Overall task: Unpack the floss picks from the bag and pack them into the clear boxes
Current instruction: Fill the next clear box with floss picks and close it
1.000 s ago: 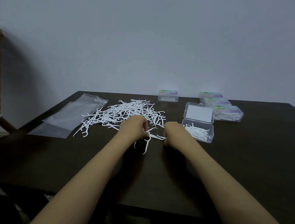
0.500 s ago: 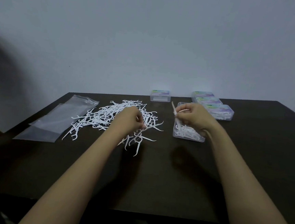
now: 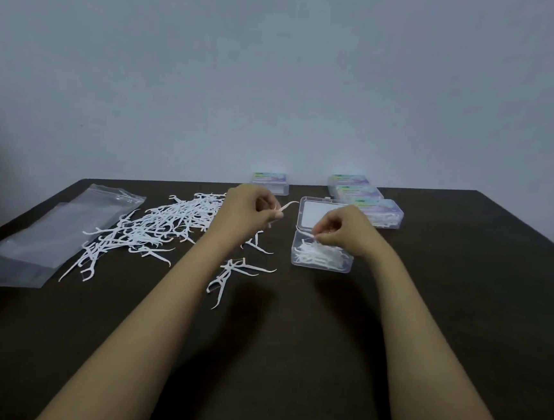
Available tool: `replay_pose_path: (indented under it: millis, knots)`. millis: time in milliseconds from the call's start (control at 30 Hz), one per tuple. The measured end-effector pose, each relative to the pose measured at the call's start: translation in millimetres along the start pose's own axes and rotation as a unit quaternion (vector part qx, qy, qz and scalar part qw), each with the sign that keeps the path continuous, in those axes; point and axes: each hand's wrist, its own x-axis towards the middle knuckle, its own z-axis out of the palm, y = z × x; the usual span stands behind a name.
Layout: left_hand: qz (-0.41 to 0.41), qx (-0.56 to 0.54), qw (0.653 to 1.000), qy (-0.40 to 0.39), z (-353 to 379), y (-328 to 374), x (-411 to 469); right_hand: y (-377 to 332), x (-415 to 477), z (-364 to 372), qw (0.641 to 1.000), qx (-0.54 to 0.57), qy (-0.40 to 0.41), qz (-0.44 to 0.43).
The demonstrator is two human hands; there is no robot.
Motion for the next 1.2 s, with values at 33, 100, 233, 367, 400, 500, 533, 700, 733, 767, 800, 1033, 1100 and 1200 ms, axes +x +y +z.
replay_pose_path:
  millis: [33, 100, 233, 367, 400, 500, 533, 700, 733, 767, 800, 1033, 1100, 1200]
  knots:
    - [0.003, -0.018, 1.000, -0.004, 6, 3, 2, 2, 0, -2, 1.000, 0.002, 0.004, 0.003]
    - [0.013, -0.022, 1.000, -0.009, 16, 10, 6, 5, -1, -6, 1.000, 0.012, 0.027, 0.011]
    - [0.062, 0.024, 0.998, -0.010, 41, 25, 15, 16, 0, -15, 0.994, 0.026, 0.092, 0.052]
    - [0.103, 0.116, 0.987, -0.050, 65, 34, 19, 24, 1, -23, 0.988, 0.036, 0.127, 0.083]
    - [0.109, 0.144, 0.982, -0.063, 71, 33, 19, 25, 1, -24, 0.988, 0.025, 0.130, 0.082]
    - [0.098, 0.166, 0.978, -0.075, 77, 29, 21, 25, 1, -25, 0.989, -0.014, 0.122, 0.083]
    - [0.091, 0.156, 0.981, -0.068, 76, 27, 21, 24, 1, -25, 0.990, -0.019, 0.114, 0.086]
    - [0.060, 0.100, 0.992, -0.049, 61, 16, 20, 22, 2, -25, 0.991, -0.045, 0.076, 0.099]
    - [0.053, 0.098, 0.993, -0.046, 57, 12, 20, 21, 2, -25, 0.991, -0.056, 0.064, 0.101]
    - [0.048, 0.098, 0.993, -0.046, 53, 9, 19, 20, 2, -24, 0.991, -0.069, 0.052, 0.103]
    - [0.043, 0.098, 0.993, -0.047, 50, 5, 19, 20, 1, -23, 0.990, -0.081, 0.042, 0.107]
    - [0.019, 0.093, 0.993, -0.074, 33, -8, 7, 17, 3, -14, 0.985, -0.127, 0.024, 0.118]
    - [0.003, 0.098, 0.992, -0.081, 26, -12, 3, 15, 4, -13, 0.984, -0.135, 0.015, 0.117]
    - [-0.018, 0.108, 0.991, -0.072, 12, -20, -4, 12, 5, -9, 0.981, -0.158, 0.016, 0.107]
